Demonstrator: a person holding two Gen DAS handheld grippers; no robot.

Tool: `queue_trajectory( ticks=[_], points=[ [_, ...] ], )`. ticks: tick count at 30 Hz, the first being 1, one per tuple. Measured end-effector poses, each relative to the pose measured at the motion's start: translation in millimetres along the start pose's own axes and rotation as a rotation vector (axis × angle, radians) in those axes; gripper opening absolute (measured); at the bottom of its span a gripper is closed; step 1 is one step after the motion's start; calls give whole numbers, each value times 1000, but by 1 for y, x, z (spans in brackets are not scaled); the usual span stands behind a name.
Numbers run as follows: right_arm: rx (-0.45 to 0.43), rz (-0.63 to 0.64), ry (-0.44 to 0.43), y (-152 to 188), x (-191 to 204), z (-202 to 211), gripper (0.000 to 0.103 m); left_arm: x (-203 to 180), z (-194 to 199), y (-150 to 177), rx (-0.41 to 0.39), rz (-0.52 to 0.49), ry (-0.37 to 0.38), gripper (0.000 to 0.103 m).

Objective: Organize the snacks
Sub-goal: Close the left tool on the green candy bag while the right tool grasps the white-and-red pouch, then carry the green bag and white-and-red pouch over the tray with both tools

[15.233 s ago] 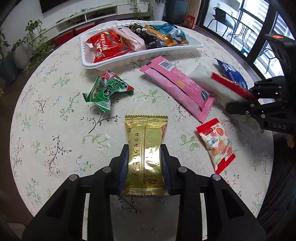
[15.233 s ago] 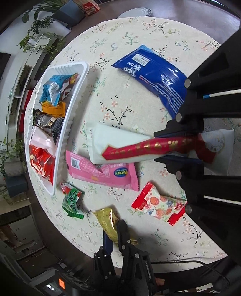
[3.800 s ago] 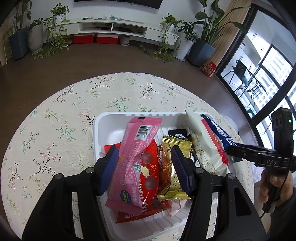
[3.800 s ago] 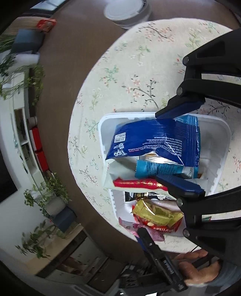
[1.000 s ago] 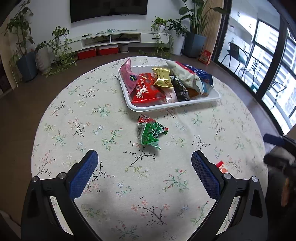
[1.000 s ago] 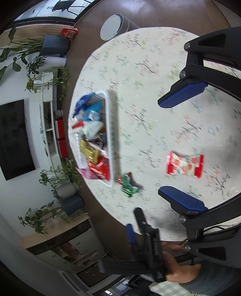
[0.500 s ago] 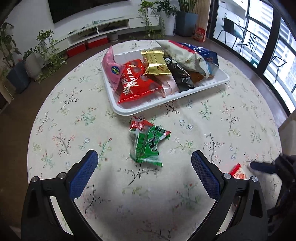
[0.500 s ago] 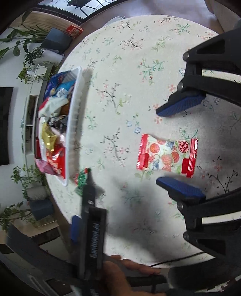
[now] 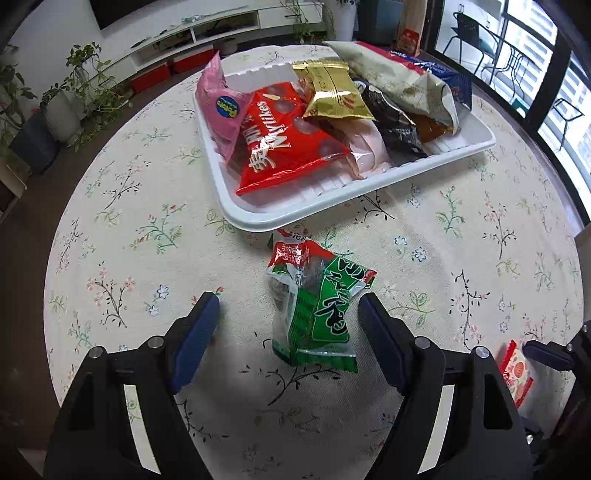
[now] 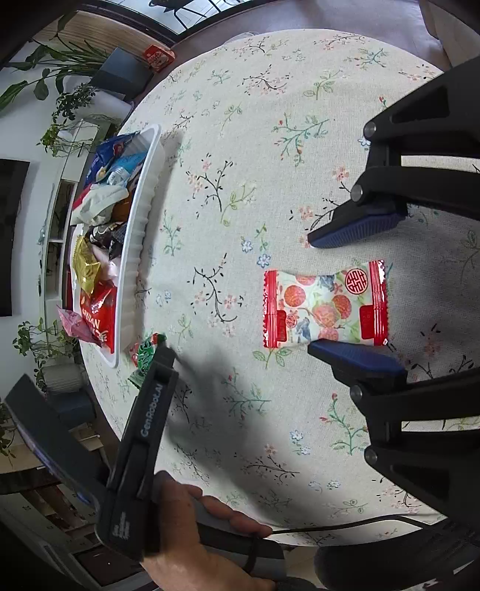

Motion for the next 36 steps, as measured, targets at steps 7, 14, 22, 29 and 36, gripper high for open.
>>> queue_trajectory(
  ticks=[7, 14, 22, 29, 36],
  points=[
    [5, 7, -4, 2, 0, 1, 51, 3, -12, -15, -3, -10, -4, 76],
    [4, 14, -5, 2, 1, 2, 41, -1, -18, -28, -20, 1, 26, 44],
    [1, 11, -6, 1, 1, 3, 36, -2, -26, -35, -34, 0, 42, 31],
    [-3, 2, -13, 2, 0, 4, 35, 0, -21, -28, -58, 16, 54, 24],
    [-9, -9, -25, 3, -4, 5, 35, 1, -7, -17, -87, 39, 77, 23]
  ],
)
Point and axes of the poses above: each gripper's, at about its wrist camera, not at the fingertips, and z roughly against the way its jaws point, x to its left, y to its underside, the point moved 6 cm from there along -z, roughly the way its jaws point, and after that the axes turned 4 degrees about -y, right-handed, at the moved point
